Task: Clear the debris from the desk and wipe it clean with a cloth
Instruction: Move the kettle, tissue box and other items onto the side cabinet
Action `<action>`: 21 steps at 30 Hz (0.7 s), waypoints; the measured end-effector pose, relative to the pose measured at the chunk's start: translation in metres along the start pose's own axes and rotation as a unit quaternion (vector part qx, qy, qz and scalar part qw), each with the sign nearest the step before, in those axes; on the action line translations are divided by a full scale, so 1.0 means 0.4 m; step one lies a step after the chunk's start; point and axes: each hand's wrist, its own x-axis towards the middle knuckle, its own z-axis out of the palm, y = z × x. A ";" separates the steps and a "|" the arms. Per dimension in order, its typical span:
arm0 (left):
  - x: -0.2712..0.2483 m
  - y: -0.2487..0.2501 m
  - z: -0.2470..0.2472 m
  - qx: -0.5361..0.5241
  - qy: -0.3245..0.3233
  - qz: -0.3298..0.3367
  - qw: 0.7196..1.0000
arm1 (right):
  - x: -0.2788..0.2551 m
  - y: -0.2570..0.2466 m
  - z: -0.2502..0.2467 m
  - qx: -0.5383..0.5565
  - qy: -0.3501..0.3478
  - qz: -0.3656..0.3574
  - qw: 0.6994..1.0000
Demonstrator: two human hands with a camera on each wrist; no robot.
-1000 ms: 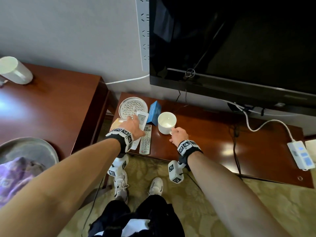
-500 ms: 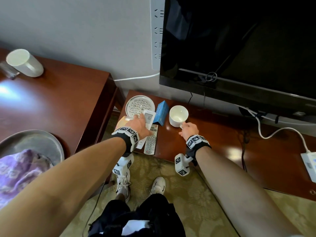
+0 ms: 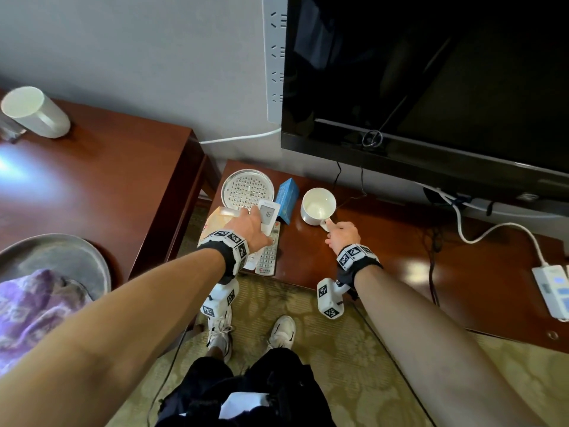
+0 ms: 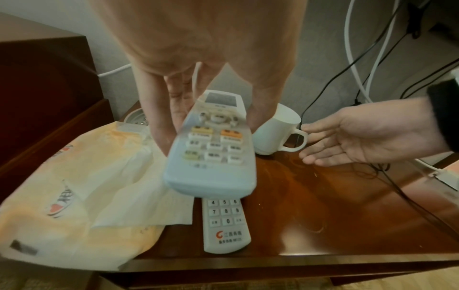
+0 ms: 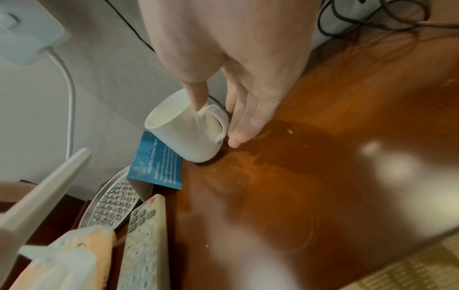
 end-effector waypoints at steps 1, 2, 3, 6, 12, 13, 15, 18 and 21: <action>-0.002 0.006 0.002 -0.001 -0.005 0.004 1.000 | -0.006 0.004 -0.001 -0.009 0.005 0.004 1.000; -0.005 0.012 0.005 -0.001 -0.007 0.009 1.000 | -0.022 0.004 -0.004 -0.018 0.008 0.005 1.000; -0.007 0.019 0.010 0.001 -0.010 0.014 1.000 | -0.041 0.003 -0.007 -0.025 0.007 0.002 1.000; -0.012 0.037 0.028 0.010 -0.010 0.035 0.999 | -0.110 -0.012 -0.009 0.014 -0.064 -0.017 0.998; -0.013 0.060 0.061 0.012 -0.026 0.084 0.996 | -0.183 -0.043 -0.006 0.108 -0.241 -0.014 0.964; -0.012 0.062 0.068 0.010 -0.030 0.090 0.995 | -0.187 -0.045 -0.004 0.116 -0.256 -0.014 0.960; -0.013 0.065 0.078 0.005 -0.037 0.095 0.995 | -0.191 -0.047 0.002 0.117 -0.273 -0.008 0.955; -0.011 0.068 0.094 -0.005 -0.037 0.103 0.994 | -0.190 -0.043 0.017 0.110 -0.279 0.009 0.954; -0.007 0.064 0.108 -0.004 -0.051 0.118 0.992 | -0.179 -0.029 0.025 0.089 -0.266 0.015 0.960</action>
